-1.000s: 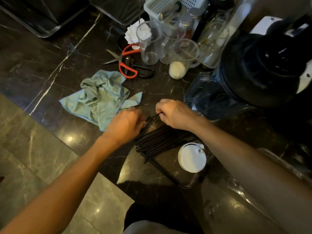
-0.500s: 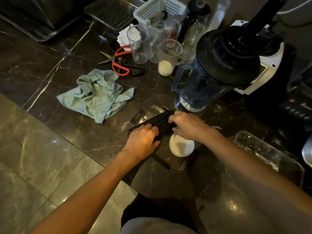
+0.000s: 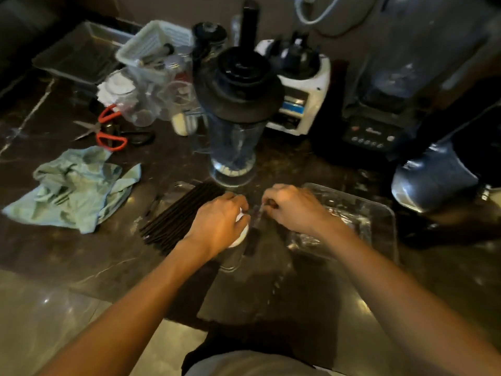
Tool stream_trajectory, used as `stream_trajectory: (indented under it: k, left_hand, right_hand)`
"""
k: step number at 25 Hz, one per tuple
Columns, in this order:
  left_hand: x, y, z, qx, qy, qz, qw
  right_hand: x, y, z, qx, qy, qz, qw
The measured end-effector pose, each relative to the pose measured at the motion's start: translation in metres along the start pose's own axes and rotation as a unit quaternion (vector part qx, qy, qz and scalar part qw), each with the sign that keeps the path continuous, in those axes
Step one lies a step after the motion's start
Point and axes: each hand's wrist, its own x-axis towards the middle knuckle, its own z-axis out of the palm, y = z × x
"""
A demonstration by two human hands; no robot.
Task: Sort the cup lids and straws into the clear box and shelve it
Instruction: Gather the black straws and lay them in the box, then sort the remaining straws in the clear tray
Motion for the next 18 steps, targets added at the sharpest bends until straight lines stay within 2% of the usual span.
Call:
stream_trajectory:
  k: [4,7,13,18]
  left_hand:
    - [0.046,0.072,0.019,-0.008,-0.034,0.081,0.996]
    - [0.071,0.116,0.043,0.006,-0.084,0.129,0.988]
    - [0.105,0.144,0.107,0.049,-0.227,0.12,0.965]
    - [0.119,0.16,0.144,0.133,-0.231,0.141,0.953]
  right_hand:
    - [-0.062,0.071,-0.007,0.034,0.027,0.131,0.99]
    - [-0.103,0.119,-0.001,0.103,0.011,0.215,0.971]
    - [-0.135,0.165,0.031,0.204,-0.022,0.253,0.945]
    - [-0.118,0.176,0.064,0.187,-0.062,0.28,0.94]
